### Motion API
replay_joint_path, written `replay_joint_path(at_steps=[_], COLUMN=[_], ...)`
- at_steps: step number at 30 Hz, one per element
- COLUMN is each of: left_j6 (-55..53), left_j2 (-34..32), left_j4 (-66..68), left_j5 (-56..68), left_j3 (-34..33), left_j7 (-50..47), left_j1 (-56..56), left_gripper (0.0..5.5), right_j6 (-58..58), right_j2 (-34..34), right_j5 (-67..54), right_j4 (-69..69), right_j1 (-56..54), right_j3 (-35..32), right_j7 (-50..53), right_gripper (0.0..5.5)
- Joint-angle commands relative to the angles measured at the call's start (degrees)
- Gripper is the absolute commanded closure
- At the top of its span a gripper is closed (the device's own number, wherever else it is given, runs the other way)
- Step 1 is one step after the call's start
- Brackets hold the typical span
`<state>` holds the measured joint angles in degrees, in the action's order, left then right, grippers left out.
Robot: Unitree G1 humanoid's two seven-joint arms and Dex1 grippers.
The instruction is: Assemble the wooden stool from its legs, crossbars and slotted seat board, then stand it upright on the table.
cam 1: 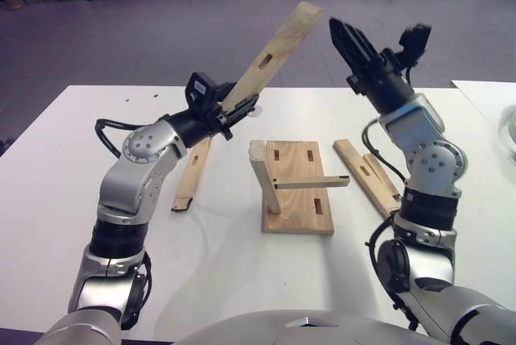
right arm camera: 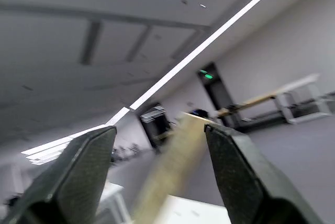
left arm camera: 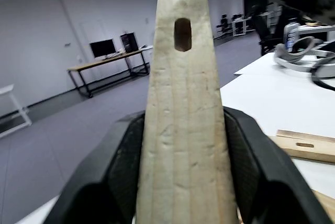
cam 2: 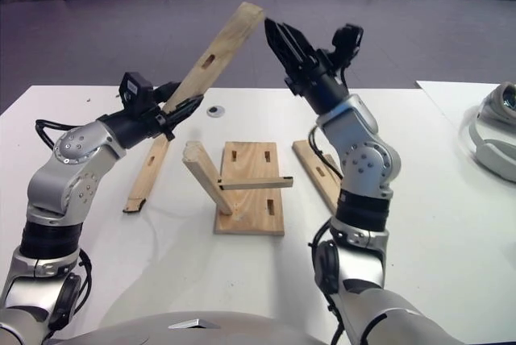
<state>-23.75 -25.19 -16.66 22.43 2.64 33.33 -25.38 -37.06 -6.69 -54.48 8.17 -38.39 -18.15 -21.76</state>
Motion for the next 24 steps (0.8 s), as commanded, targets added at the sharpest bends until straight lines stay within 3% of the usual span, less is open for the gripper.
replay_joint_path(at_steps=[1,11,19,24], left_j6=[5.08,10.50,12.88,14.35], left_j2=[1.46,2.95,1.77,0.14], left_j4=[0.51,3.29,3.56,4.60], left_j5=[-1.15,-2.27,-2.48,-4.78], left_j3=[1.50,2.11,2.67,3.33], left_j7=[2.33,4.32,9.81,11.40], left_j1=[-1.01,-0.89,-0.49,-0.56], left_gripper=[3.42,3.42,3.42,3.42], right_j6=[-0.50,-0.76,-6.94,-8.73], right_j2=[0.93,0.49,-2.65,-3.94], right_j5=[-2.37,-6.64,-13.69,-15.27], right_j4=[-0.71,-1.75,1.82,2.60], right_j1=[-1.01,-2.05,1.97,3.04], right_j3=[-0.01,-0.55,-0.34,0.39], right_j7=[2.14,4.98,6.86,8.14], right_gripper=[2.35,2.35,4.01,4.21])
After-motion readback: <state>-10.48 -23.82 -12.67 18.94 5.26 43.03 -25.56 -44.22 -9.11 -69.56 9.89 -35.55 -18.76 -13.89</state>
